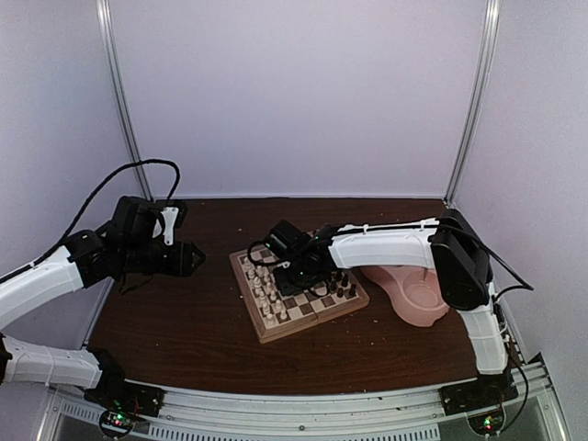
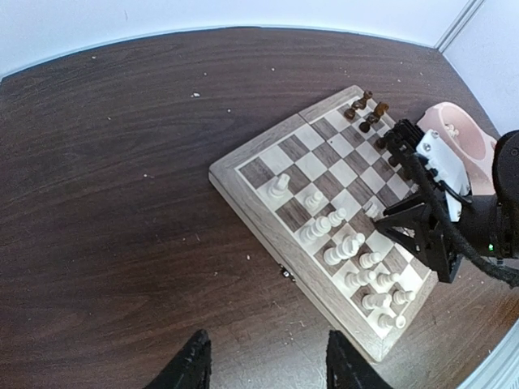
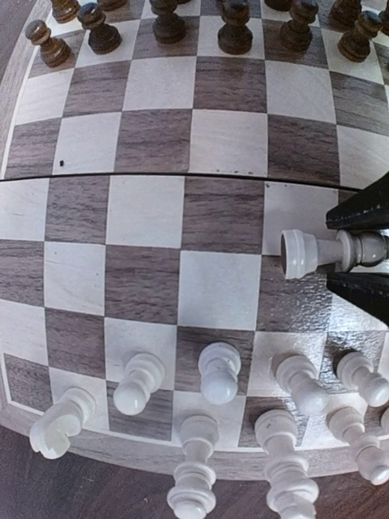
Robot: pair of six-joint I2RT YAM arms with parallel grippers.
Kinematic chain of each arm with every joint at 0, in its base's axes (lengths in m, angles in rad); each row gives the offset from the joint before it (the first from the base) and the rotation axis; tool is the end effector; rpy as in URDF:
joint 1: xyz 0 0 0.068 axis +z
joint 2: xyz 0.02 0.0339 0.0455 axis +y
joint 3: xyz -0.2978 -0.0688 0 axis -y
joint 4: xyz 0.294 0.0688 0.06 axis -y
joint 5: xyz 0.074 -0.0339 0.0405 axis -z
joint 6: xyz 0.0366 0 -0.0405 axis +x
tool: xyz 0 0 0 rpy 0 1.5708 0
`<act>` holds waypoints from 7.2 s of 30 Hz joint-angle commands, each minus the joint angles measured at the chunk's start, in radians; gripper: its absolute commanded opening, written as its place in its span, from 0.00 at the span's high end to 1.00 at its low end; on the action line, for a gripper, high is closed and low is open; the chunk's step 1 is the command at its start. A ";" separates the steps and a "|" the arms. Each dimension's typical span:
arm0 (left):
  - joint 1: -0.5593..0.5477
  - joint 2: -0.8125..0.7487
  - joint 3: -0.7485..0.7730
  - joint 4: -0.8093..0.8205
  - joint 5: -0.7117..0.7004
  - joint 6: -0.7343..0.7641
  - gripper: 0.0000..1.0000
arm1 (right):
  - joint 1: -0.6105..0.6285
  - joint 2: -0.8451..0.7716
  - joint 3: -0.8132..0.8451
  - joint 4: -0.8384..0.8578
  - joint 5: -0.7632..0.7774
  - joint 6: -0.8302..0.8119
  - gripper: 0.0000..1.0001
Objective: Set up the chess pieces on the board
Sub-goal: Pick up the bishop from the chessboard, then place the bishop at the center of the board, then pick up the bishop at the center of the board, then place the bishop on c1.
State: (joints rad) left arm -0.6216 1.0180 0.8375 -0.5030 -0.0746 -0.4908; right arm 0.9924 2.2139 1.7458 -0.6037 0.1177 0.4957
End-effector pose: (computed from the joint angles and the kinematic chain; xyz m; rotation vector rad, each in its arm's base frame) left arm 0.2043 -0.1430 0.3034 0.1097 2.3003 -0.5048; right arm 0.2993 0.4505 0.1758 -0.6187 2.6033 0.3457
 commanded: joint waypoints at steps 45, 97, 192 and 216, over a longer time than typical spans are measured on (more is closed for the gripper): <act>-0.044 0.115 0.027 0.192 0.412 -0.251 0.48 | 0.171 -0.669 -0.991 0.394 0.081 -0.065 0.85; -0.651 1.009 0.759 -0.003 -0.016 -0.141 0.47 | -0.431 -1.124 -1.307 0.903 0.216 -0.250 0.21; -0.020 0.697 0.365 0.000 0.022 -0.006 1.00 | -0.431 -1.074 -1.265 0.860 0.181 -0.252 0.20; -0.020 0.763 0.416 0.038 0.067 -0.008 1.00 | -0.431 -1.068 -1.269 0.869 0.173 -0.252 0.20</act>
State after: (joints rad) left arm -0.6487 1.7668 1.2205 -0.5041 -0.0177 -0.5129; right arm 0.5644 1.1461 0.4541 0.2584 0.2947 0.2386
